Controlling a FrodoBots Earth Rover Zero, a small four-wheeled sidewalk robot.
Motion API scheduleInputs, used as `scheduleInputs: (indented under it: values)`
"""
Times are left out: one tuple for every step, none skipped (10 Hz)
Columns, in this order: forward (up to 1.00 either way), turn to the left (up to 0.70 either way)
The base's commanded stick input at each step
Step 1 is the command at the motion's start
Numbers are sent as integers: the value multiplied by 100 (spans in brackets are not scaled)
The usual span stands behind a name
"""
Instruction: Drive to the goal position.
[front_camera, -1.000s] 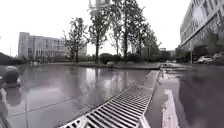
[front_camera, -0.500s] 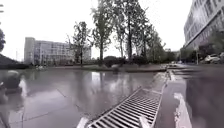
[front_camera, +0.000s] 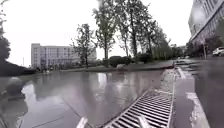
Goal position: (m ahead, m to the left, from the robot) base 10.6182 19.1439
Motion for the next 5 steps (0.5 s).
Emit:
scheduleInputs:
  values:
    - [45, 27]
    - [45, 27]
    - [45, 27]
    - [45, 27]
    - [45, 27]
